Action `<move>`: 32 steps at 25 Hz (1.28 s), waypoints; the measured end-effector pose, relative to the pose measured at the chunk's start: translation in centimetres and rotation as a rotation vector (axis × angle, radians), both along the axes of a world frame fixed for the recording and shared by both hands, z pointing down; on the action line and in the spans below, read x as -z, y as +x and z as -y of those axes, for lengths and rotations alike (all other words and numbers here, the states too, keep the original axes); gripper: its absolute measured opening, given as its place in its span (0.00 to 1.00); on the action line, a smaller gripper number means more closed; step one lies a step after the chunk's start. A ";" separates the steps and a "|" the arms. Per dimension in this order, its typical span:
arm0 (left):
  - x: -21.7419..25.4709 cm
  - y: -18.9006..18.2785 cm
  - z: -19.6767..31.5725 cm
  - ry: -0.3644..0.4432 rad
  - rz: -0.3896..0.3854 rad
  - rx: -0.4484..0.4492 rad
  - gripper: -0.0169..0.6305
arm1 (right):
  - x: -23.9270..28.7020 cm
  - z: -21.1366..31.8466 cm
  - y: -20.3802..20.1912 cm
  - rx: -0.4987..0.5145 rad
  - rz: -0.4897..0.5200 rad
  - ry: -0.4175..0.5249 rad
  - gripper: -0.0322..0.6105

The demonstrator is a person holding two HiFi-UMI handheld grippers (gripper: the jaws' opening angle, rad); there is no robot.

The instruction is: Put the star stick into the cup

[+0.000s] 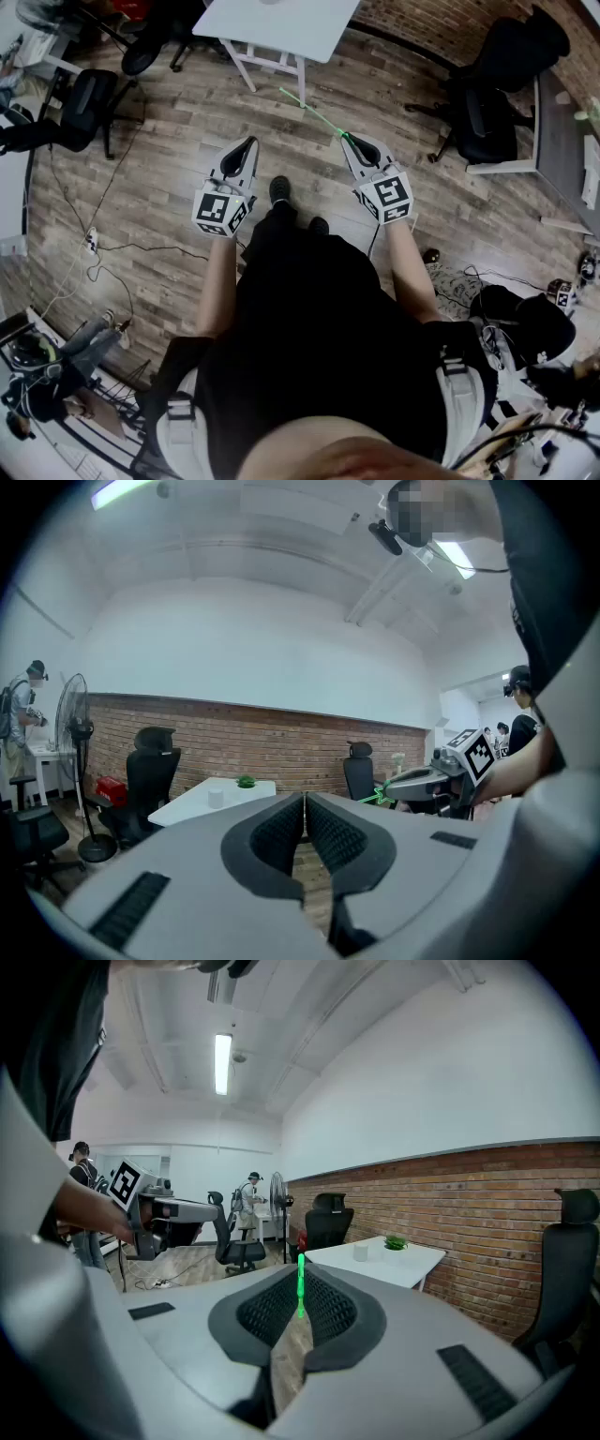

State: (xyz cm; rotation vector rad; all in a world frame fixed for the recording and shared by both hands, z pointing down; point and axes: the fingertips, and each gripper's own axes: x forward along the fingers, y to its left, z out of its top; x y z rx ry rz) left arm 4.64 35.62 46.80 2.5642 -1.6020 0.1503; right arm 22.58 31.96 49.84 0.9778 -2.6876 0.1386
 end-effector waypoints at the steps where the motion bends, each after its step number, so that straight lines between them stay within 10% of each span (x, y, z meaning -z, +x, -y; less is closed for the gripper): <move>1: 0.1 0.7 -0.1 -0.001 0.007 -0.009 0.07 | -0.1 0.0 0.6 -0.005 0.001 -0.001 0.07; 15: 2.1 1.1 3.1 0.049 0.035 -0.060 0.07 | 0.3 3.3 1.5 -0.048 -0.002 0.015 0.07; 32: 0.1 -9.4 14.1 0.022 -0.001 -0.109 0.07 | -0.9 13.7 -6.8 -0.151 -0.032 -0.019 0.07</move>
